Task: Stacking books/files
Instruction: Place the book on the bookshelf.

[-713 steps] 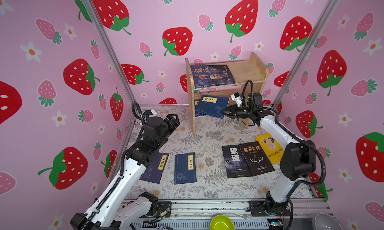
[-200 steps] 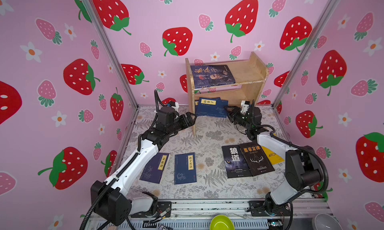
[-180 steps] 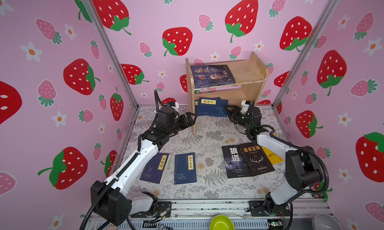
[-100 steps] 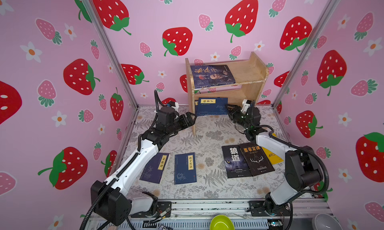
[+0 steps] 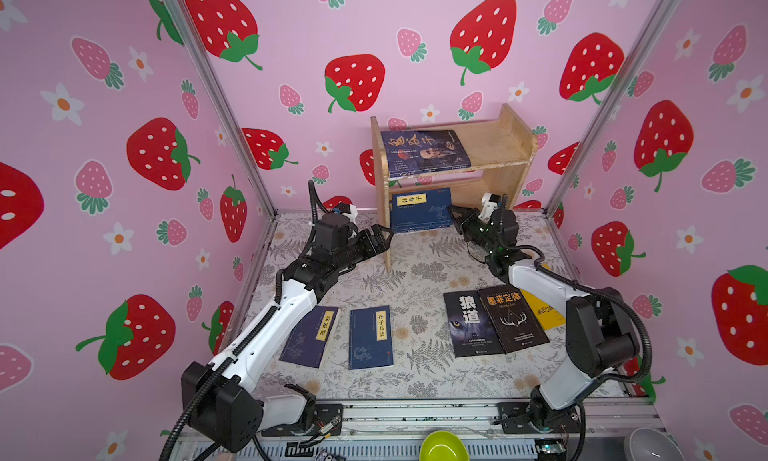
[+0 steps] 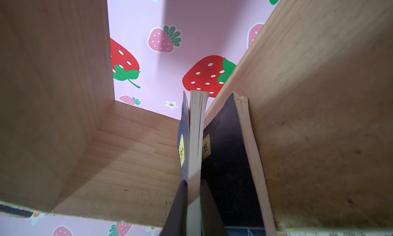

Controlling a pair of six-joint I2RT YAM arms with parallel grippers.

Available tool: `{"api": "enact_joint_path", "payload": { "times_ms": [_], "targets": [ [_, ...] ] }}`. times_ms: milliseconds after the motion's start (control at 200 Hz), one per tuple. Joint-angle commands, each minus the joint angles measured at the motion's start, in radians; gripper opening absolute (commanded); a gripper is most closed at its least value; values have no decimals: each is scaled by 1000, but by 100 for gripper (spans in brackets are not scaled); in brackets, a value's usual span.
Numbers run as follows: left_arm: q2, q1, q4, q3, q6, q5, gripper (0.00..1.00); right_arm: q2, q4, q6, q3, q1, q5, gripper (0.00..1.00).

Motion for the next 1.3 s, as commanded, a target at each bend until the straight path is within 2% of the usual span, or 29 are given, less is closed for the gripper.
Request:
{"api": "enact_joint_path", "payload": {
  "times_ms": [0,220,415,565,885,1296],
  "targets": [
    [-3,3,-2,-11,-1,-16,91,10,18,-11,20,-28,-37,8],
    [7,3,6,-19,-12,-6,90,46,-2,-20,80,-98,-188,8],
    [12,3,9,-16,-16,-9,90,121,-49,-20,175,-99,-302,8],
    [5,3,3,-20,-15,-20,90,144,-61,-17,206,-99,-339,8],
    [7,3,5,-22,-21,-29,90,158,-85,-11,228,-75,-319,8],
    [-1,3,12,-38,-33,-40,89,154,-133,11,223,-59,-226,7]
  ]
}}
